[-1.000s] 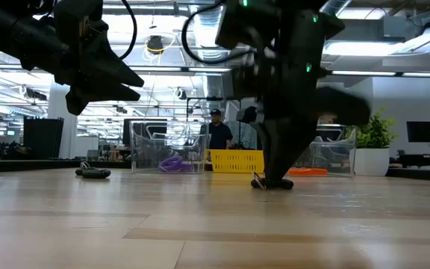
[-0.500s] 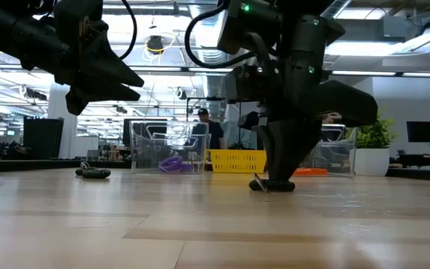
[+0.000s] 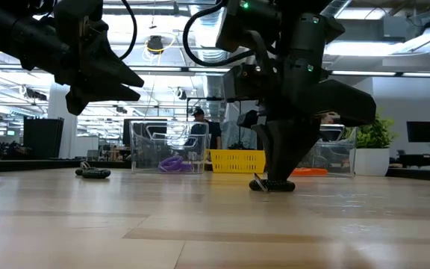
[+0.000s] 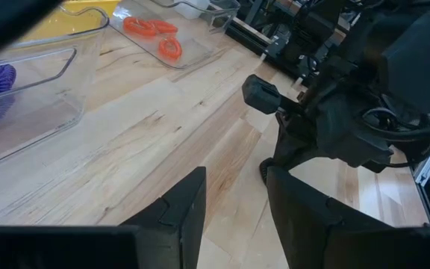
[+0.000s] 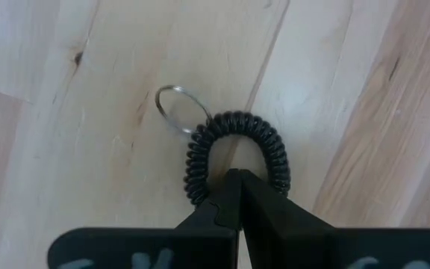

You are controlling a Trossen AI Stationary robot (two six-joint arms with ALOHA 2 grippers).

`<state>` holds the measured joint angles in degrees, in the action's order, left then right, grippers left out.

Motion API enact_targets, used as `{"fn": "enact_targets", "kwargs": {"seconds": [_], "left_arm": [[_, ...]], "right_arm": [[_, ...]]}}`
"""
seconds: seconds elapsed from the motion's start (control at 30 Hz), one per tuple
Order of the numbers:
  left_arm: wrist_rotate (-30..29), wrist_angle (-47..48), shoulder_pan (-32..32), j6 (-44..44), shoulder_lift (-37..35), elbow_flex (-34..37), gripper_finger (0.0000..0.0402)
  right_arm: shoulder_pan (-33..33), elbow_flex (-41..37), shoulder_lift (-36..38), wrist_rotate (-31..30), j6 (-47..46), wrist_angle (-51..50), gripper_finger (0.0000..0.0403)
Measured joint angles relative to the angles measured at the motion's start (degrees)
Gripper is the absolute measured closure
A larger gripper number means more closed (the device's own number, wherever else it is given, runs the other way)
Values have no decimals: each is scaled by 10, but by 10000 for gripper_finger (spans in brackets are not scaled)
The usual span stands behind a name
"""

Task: Sort spring keychains
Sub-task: Put the top right black spring keychain into the yellow bin

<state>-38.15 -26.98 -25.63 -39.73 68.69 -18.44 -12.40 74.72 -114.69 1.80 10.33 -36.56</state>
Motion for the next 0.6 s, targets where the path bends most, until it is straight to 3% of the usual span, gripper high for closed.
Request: {"fn": "enact_targets", "kwargs": {"seconds": [0.43, 0.6], "left_arm": [[0, 0, 0, 0, 0, 0, 261], [0, 0, 0, 0, 0, 0, 261]], "right_arm": [[-18, 15, 3, -3, 7, 4, 403], [-32, 15, 3, -40, 17, 4, 403]]}}
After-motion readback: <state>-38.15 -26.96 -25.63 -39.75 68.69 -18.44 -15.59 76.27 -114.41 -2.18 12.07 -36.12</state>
